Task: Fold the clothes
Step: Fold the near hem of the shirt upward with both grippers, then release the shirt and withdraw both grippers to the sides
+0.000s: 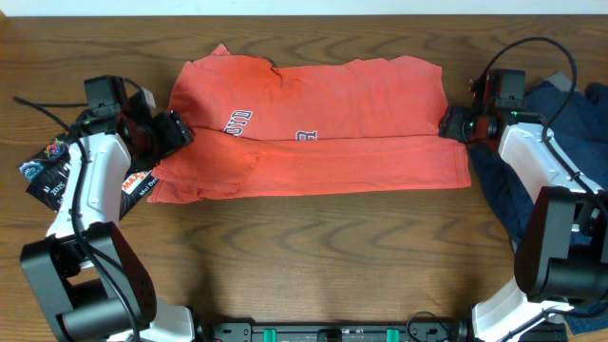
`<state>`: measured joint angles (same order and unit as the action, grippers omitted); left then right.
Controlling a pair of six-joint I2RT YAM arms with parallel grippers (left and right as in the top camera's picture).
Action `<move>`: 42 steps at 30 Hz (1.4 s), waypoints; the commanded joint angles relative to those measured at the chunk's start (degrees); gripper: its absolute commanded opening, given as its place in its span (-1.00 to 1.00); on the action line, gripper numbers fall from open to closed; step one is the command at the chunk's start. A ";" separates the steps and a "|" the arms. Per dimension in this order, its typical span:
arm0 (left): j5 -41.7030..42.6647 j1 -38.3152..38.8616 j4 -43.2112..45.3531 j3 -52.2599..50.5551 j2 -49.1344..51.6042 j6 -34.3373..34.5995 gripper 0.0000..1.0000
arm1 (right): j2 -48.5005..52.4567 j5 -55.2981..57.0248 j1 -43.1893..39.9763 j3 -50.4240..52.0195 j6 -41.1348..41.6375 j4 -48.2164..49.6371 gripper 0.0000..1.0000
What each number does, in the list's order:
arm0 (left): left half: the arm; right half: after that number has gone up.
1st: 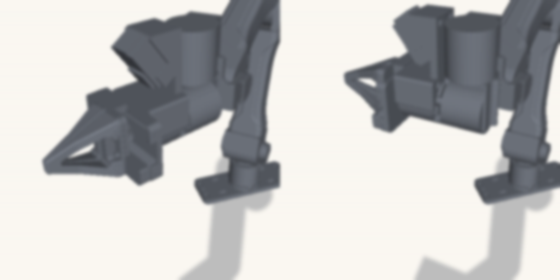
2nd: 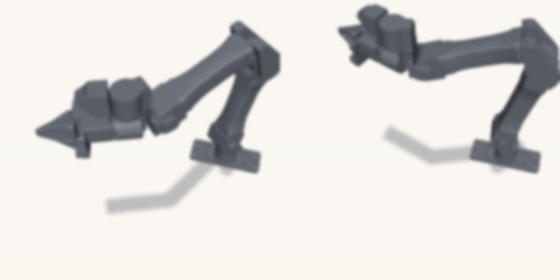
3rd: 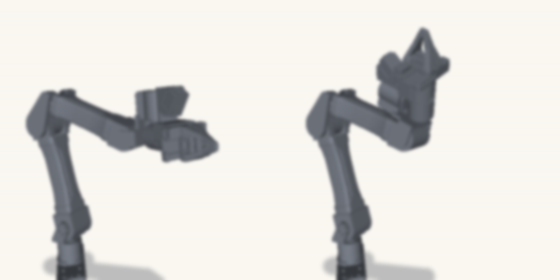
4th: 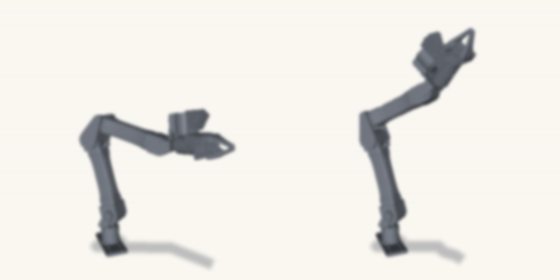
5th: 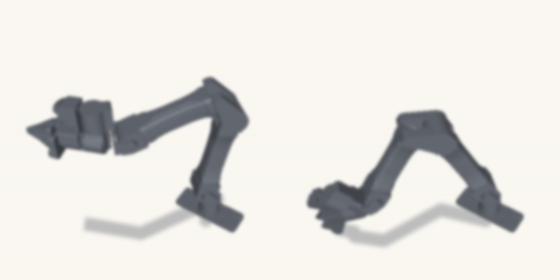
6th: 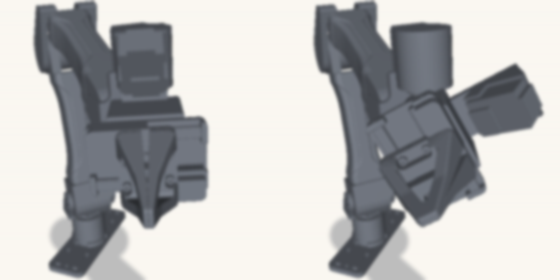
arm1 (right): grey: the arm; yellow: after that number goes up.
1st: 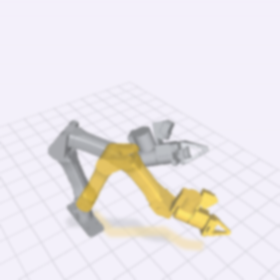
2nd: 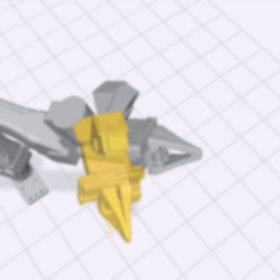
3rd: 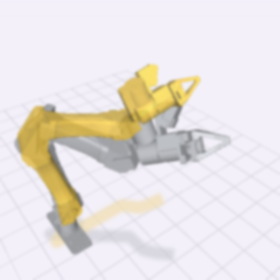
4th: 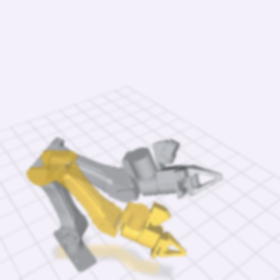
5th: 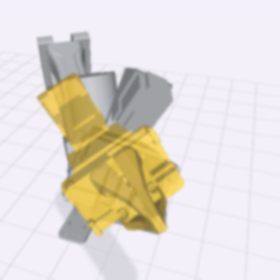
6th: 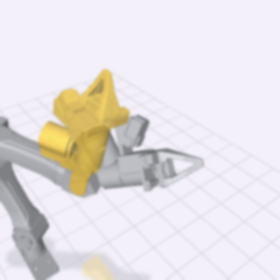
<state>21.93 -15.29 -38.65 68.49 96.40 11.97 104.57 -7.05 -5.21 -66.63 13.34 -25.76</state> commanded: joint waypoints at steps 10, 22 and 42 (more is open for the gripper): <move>-15.10 -2.08 -12.81 -5.53 -2.01 -0.24 0.58 | 0.24 7.72 -0.50 3.72 -0.98 -13.84 0.45; -15.15 -2.05 6.32 -16.48 -2.01 -0.28 -0.02 | 0.24 7.45 -0.39 9.75 -1.42 -7.26 -0.55; -21.55 -4.31 -6.25 -16.46 -2.12 3.23 -0.88 | 0.22 18.82 -0.50 9.75 6.16 -16.61 -0.98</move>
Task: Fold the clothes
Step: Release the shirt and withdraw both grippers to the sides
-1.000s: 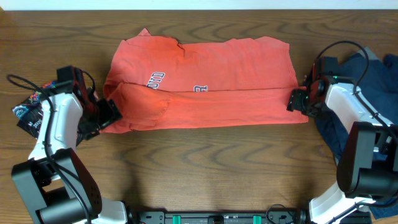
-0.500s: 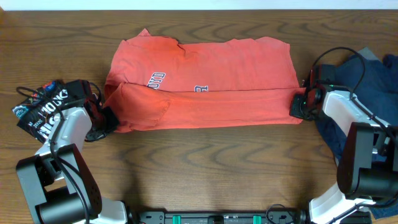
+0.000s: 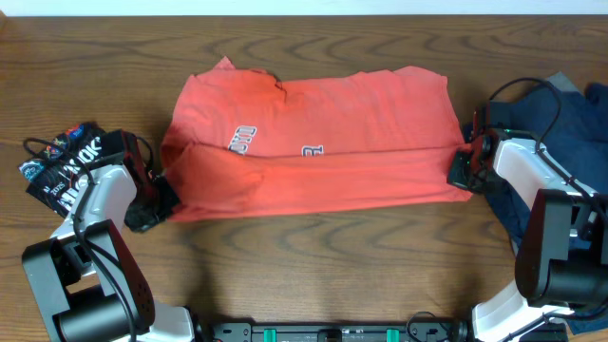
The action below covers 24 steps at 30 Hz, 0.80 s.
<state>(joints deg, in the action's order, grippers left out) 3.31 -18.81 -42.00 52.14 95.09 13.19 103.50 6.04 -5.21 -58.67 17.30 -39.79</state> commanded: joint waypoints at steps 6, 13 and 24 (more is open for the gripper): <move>-2.86 -0.79 -9.40 0.31 -1.40 2.16 -0.88 | 0.63 5.57 -0.50 1.75 3.91 -9.14 -0.97; -2.47 -0.79 -16.90 6.01 -6.36 1.92 -0.14 | -8.17 5.33 -0.50 -1.81 3.89 -10.36 -0.34; 11.89 0.35 -11.13 9.22 -15.26 0.83 0.59 | -13.46 0.92 -0.63 -3.56 -1.14 -1.07 -0.42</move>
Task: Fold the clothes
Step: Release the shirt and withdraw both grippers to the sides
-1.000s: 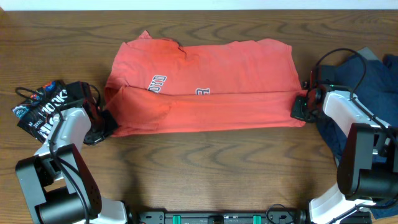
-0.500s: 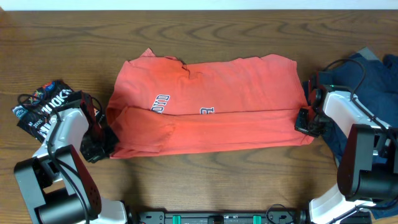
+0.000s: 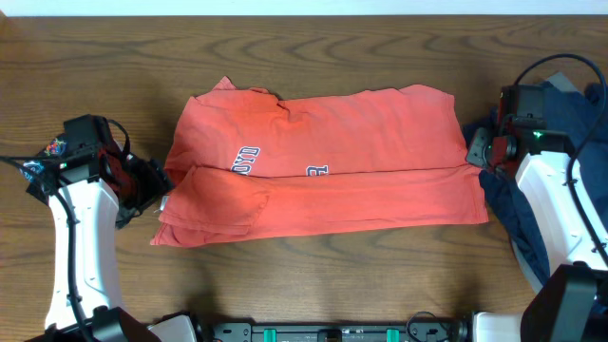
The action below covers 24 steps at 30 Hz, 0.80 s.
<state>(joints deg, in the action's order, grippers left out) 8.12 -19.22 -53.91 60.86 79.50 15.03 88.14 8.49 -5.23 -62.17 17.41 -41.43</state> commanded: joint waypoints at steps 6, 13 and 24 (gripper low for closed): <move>9.64 6.78 3.85 -0.55 3.15 -2.80 0.59 | 9.90 -5.33 -2.40 -0.07 -3.34 7.61 -0.79; 9.20 12.59 5.38 -0.59 6.97 -2.91 0.59 | 18.03 -4.44 -5.38 -0.07 -3.19 16.37 -0.83; 9.18 13.20 4.02 -0.63 7.74 -2.93 0.59 | 24.24 3.23 -16.96 -0.20 1.92 20.11 -0.86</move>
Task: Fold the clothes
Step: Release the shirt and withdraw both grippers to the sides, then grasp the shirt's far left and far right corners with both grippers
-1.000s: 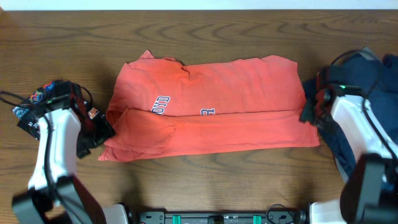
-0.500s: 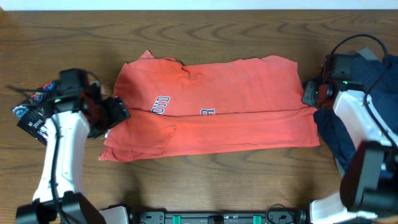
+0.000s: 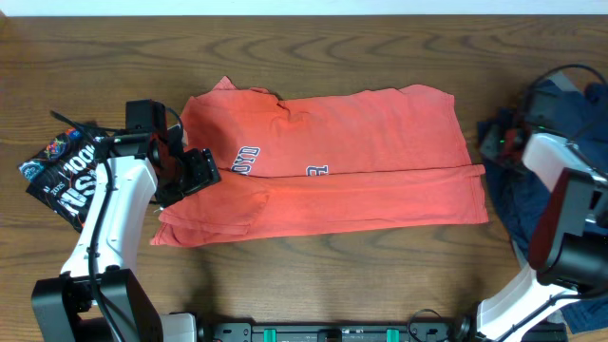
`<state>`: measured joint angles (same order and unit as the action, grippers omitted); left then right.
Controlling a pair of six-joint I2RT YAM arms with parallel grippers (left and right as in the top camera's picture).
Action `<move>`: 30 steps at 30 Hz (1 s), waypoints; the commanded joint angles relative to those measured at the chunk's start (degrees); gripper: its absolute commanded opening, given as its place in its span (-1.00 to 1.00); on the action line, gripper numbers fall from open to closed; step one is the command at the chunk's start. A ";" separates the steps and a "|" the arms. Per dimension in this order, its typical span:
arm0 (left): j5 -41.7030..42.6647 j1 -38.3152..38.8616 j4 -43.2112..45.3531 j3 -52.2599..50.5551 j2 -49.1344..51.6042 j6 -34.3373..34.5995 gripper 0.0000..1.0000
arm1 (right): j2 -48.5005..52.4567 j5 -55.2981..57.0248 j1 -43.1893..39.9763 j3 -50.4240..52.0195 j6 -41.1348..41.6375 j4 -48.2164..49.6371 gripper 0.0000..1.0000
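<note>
An orange shirt [image 3: 332,161] with white lettering lies folded lengthwise in the middle of the wooden table, its front layer reaching the near edge. My left gripper [image 3: 195,171] hovers over the shirt's left end near the lettering, fingers apart and holding nothing. My right gripper [image 3: 494,142] is just off the shirt's right edge, against dark cloth, and too small and dark to read. The shirt lies flat, and neither gripper has hold of it.
A black printed garment [image 3: 59,173] lies at the far left beside my left arm. A heap of navy clothes [image 3: 556,114] sits at the right edge under and behind my right arm. Bare wood runs along the front of the table.
My left gripper was at the shirt's left edge and is now further right, over the shirt's left end. My right gripper has drawn back off the right edge. The shirt has not moved.
First both grippers were at the shirt's two ends, level with the fold line. Then they were at its front corners. Then the shirt lay a little nearer with grippers at its side edges. Now it lies flat and both grippers are off its edges.
</note>
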<state>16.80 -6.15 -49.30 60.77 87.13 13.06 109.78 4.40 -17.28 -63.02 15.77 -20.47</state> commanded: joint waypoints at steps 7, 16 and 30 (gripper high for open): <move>0.50 0.13 -1.14 -0.55 0.11 -0.96 0.59 | -0.42 -11.69 -13.07 -6.05 0.55 -6.73 -0.54; 0.52 0.13 3.82 1.14 0.11 -2.56 0.68 | -8.37 -24.76 -4.13 -11.13 -12.57 -18.86 0.21; -3.34 0.07 25.90 13.60 10.19 -7.23 0.84 | -10.01 -18.84 10.80 -11.10 -11.30 -27.19 0.34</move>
<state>14.59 -6.15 -27.27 73.87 93.73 7.79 100.03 -17.10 -8.23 -73.56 4.75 -46.28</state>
